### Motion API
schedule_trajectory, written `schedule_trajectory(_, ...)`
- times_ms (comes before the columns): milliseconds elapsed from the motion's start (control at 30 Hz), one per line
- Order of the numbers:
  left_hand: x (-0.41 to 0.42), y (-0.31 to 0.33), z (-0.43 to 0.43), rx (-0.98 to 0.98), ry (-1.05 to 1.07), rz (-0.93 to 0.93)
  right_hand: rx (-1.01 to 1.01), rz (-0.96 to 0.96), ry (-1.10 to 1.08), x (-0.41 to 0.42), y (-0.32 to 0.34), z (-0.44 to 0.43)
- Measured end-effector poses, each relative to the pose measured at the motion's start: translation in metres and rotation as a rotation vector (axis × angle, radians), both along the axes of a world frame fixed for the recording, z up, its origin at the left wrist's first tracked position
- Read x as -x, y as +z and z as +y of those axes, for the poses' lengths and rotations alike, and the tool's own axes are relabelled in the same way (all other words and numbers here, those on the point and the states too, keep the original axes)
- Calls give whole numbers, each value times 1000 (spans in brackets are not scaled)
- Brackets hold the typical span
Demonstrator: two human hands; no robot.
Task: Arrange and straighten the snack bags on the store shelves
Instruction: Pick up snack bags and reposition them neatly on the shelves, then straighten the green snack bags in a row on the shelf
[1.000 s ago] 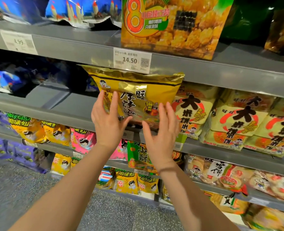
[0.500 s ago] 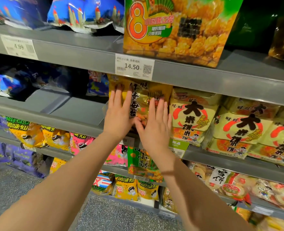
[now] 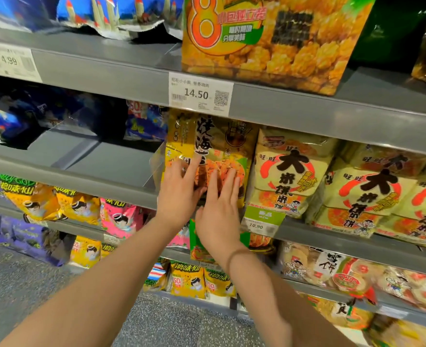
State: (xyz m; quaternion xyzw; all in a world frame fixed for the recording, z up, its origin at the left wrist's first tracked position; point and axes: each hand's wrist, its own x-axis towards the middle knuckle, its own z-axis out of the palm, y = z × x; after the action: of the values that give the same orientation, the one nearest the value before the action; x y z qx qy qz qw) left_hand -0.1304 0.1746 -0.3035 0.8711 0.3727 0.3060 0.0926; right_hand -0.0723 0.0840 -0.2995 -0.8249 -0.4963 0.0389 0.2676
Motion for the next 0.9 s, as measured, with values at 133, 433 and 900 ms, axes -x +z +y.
schedule_trajectory(133,-2,-8,3,263,-120,-28,19,112,19,4,-12,3)
schedule_trajectory(433,-7,-13,0,235,-71,-16,-42,110,9,-7,-16,0)
schedule_trajectory(900,20,-87,-86,292,28,-254,-260,84,-163,-6,-91,-77)
